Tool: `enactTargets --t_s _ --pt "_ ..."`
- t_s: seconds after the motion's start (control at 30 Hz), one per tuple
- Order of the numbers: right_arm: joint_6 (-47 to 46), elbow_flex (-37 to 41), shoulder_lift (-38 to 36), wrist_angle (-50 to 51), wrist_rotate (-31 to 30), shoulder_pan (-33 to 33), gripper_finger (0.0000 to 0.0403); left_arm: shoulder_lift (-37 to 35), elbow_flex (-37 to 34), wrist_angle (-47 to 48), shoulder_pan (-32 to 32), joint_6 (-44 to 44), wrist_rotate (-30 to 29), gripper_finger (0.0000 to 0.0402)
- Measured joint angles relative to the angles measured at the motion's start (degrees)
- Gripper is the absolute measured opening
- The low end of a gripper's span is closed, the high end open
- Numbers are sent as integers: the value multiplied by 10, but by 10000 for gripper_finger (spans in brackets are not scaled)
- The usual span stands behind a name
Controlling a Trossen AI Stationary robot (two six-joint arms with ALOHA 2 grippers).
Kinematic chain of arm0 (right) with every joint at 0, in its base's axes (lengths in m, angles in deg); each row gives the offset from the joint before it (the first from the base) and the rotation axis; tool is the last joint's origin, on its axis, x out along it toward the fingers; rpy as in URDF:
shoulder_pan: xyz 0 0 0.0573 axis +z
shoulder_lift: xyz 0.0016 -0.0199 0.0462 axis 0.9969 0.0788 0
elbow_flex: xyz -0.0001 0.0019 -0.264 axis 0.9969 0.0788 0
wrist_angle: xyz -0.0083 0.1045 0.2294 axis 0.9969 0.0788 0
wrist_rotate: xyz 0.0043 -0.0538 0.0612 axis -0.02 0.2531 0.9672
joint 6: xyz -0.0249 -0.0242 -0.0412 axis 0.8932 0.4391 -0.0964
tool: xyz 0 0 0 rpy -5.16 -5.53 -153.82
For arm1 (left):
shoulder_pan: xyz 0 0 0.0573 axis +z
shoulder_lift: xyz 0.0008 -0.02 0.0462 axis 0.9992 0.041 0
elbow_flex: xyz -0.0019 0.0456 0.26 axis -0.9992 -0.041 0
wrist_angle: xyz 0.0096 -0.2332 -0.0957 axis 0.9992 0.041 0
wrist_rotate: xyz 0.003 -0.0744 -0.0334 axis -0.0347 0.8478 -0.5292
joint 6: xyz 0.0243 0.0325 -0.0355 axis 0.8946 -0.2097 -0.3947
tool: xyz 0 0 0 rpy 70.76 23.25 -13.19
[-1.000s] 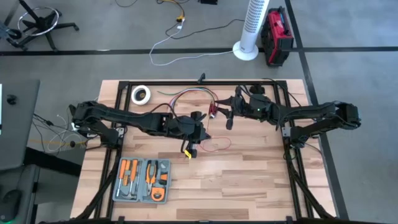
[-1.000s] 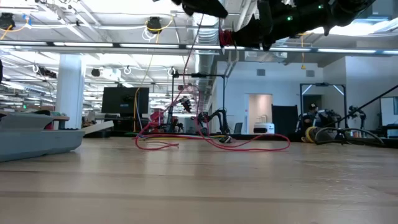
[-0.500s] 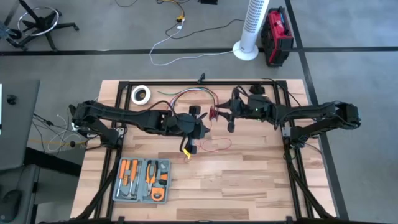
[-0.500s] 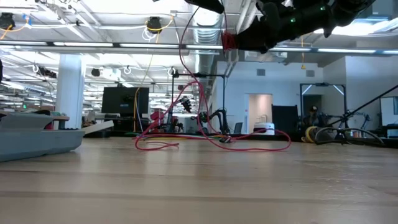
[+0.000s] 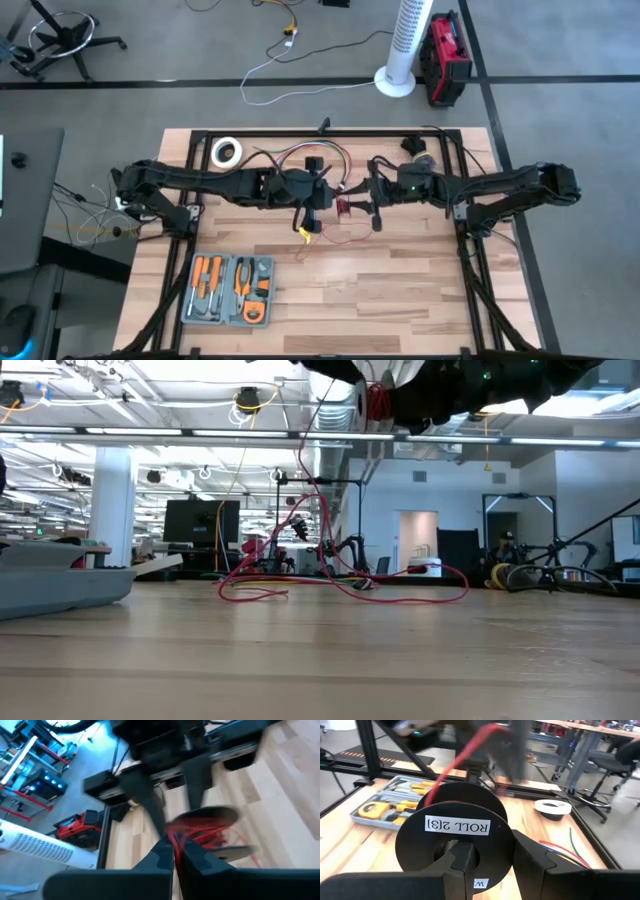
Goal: Coil cords
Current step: Coil the red wire on the black spool
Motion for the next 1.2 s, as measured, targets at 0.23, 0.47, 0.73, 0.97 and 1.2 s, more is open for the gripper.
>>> enactTargets --t_s 0.23,0.47,0.73,0.97,1.2 --pt "7 0 0 -10 1 31 108 0 0 5 22 -1 -1 0" --pt "7 0 0 -45 34 48 108 0 0 35 46 -20 3 0" --pt "8 0 0 -87 58 61 108 0 -17 35 65 -38 24 0" --pt "17 0 0 -136 58 62 108 0 -55 18 75 -60 43 0" --pt "14 0 0 -193 55 55 108 0 -91 -10 75 -87 84 0"
